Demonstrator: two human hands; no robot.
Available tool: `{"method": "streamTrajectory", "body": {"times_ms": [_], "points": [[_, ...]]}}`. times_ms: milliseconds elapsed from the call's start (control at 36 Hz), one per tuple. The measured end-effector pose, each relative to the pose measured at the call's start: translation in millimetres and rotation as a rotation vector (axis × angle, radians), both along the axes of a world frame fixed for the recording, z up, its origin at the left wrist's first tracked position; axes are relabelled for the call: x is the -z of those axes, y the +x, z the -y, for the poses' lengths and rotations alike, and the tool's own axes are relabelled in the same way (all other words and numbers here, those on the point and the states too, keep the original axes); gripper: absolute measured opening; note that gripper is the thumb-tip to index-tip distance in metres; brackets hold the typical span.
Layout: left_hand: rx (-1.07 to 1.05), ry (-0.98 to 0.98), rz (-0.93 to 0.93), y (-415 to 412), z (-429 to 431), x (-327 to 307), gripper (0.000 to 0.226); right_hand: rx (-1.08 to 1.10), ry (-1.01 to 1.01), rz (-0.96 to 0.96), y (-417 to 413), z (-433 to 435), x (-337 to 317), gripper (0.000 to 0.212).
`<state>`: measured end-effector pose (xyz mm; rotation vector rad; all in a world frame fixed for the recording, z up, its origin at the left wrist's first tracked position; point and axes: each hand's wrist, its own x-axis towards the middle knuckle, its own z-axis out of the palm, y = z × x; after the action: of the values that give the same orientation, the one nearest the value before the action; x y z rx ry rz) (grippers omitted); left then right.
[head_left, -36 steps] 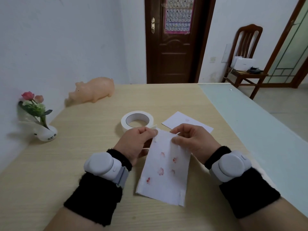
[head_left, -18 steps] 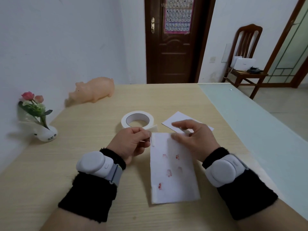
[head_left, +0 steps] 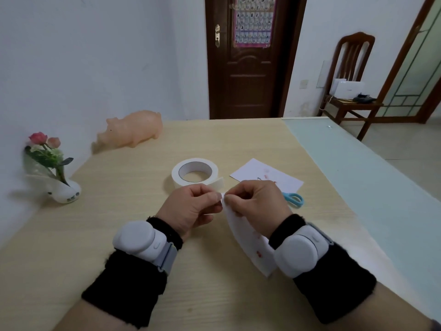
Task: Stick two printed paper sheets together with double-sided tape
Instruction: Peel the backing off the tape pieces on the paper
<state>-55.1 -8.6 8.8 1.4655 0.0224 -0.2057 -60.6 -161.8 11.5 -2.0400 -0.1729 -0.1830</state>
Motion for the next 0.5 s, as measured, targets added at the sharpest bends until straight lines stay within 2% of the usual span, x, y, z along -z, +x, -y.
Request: {"method": "streamTrajectory", "body": {"times_ms": [194, 500], "points": [[0.007, 0.030, 0.054, 0.2, -0.5, 6.0, 0.015, -0.021, 0.098, -0.116, 0.6, 2.3, 4.6, 0.012], [0.004, 0.087, 0.137, 1.9, -1.2, 8.6, 0.010, -0.036, 0.144, -0.137, 1.5, 1.5, 4.1, 0.012]]}}
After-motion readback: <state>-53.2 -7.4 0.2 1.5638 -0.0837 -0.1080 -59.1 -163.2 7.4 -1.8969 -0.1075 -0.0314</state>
